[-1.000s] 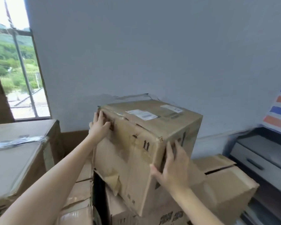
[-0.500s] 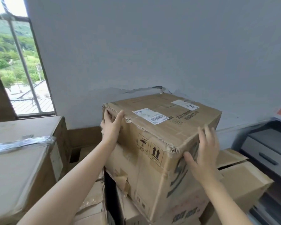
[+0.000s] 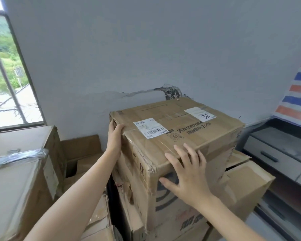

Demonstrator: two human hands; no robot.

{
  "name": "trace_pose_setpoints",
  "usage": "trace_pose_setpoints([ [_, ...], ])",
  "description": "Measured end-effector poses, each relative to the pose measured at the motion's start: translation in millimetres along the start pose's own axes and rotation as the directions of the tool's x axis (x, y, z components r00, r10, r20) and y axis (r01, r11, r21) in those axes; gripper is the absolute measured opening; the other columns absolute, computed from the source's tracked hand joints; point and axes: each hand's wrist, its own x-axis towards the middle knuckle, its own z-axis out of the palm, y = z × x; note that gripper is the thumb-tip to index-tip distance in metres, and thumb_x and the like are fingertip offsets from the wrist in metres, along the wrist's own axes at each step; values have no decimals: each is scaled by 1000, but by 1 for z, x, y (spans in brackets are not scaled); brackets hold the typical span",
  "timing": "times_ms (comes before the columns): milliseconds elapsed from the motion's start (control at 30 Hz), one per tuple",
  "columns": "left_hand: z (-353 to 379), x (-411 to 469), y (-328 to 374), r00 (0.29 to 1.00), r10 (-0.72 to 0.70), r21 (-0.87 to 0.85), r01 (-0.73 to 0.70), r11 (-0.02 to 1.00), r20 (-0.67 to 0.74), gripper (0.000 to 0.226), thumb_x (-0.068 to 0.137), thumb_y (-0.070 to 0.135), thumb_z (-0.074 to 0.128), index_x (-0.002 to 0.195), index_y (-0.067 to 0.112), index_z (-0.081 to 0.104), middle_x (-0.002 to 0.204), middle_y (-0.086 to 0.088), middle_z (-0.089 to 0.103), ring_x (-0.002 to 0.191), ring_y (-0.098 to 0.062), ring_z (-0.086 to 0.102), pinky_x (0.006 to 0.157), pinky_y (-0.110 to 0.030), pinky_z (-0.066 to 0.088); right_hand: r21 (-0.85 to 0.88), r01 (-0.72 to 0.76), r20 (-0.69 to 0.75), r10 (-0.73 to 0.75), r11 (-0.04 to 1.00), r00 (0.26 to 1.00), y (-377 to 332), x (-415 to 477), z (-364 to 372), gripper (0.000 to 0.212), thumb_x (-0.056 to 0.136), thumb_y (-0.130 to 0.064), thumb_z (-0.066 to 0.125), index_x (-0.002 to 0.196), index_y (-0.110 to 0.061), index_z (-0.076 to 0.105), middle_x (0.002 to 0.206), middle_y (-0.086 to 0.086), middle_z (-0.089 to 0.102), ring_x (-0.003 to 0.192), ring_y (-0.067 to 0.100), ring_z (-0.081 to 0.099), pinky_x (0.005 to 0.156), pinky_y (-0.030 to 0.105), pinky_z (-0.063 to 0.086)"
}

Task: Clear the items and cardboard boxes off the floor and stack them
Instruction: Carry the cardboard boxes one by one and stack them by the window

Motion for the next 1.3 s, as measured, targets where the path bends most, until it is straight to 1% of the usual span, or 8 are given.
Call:
trace_pose_setpoints([
  [267, -1, 6, -4, 997, -70, -2, 70, 998, -25, 85, 61, 44, 59, 139, 20, 38, 127, -5, 56, 115, -24, 55, 103, -43, 42, 135, 32, -10, -31, 990, 999, 9, -6, -5, 54, 89, -63, 32, 129, -27, 38, 141, 10, 32, 134, 33, 24, 103, 53, 28],
  [400, -4, 9, -8, 989, -124, 36, 127, 991, -82, 95, 53, 57, 61, 138, 21, 38, 133, -4, 52, 121, -25, 50, 106, -46, 38, 112, -337, 128, 322, 935, 938, 47, 4, -16, 83, 78, -79, 21, 142, -27, 26, 152, 19, 19, 140, 33, 11, 109, 52, 12],
  [500, -4, -12, -1, 985, -167, -3, 167, 986, -50, 96, 56, 53, 64, 139, 16, 36, 133, -5, 53, 119, -24, 53, 105, -45, 39, 5, -379, 288, 361, 925, 887, 72, 8, -18, 101, 59, -94, 7, 145, -43, -1, 156, 14, -8, 143, 33, -9, 109, 43, -3],
  [567, -3, -33, -3, 981, -193, 3, 193, 981, 9, 92, 63, 53, 67, 143, 22, 32, 136, 0, 50, 122, -24, 50, 106, -46, 37, 21, -392, 352, 360, 920, 864, 75, 10, -16, 99, 59, -93, 25, 138, -46, -13, 155, 9, -19, 141, 29, -19, 110, 42, -6],
  [700, 1, -52, -5, 977, -176, -56, 183, 981, 118, 59, 89, 33, 57, 143, 24, 33, 129, 2, 56, 112, -18, 57, 95, -34, 46, 127, -424, 328, 365, 897, 871, 60, 22, -8, 86, 74, -60, 59, 146, -31, 21, 156, 10, -11, 141, 28, -22, 114, 49, 0],
  [833, -6, -30, 13, 988, -124, -30, 127, 991, 98, 39, 92, 19, 53, 130, 20, 46, 98, 4, 64, 80, -10, 62, 58, -19, 51, 128, -429, 311, 375, 894, 873, 40, 41, 12, 80, 75, -61, 58, 141, -24, 33, 156, 13, -1, 141, 36, -17, 114, 51, 1],
  [1100, -18, -27, 15, 986, -136, 124, 124, 985, 94, 51, 89, 30, 59, 136, 18, 43, 119, 0, 62, 92, -14, 60, 86, -36, 49, -6, -428, 334, 405, 904, 851, 36, 40, 15, 83, 76, -71, 47, 145, -33, 21, 157, 9, -2, 142, 33, -15, 113, 51, 15],
  [1300, -12, -59, 36, 954, 286, 539, -290, 791, 93, 52, 88, 27, 57, 137, 16, 42, 140, -5, 42, 129, -21, 38, 106, -35, 33, 41, -479, 296, 447, 877, 844, 39, 6, 5, 86, 80, -69, 37, 148, -32, 0, 157, 8, -10, 144, 26, -12, 116, 44, 1],
])
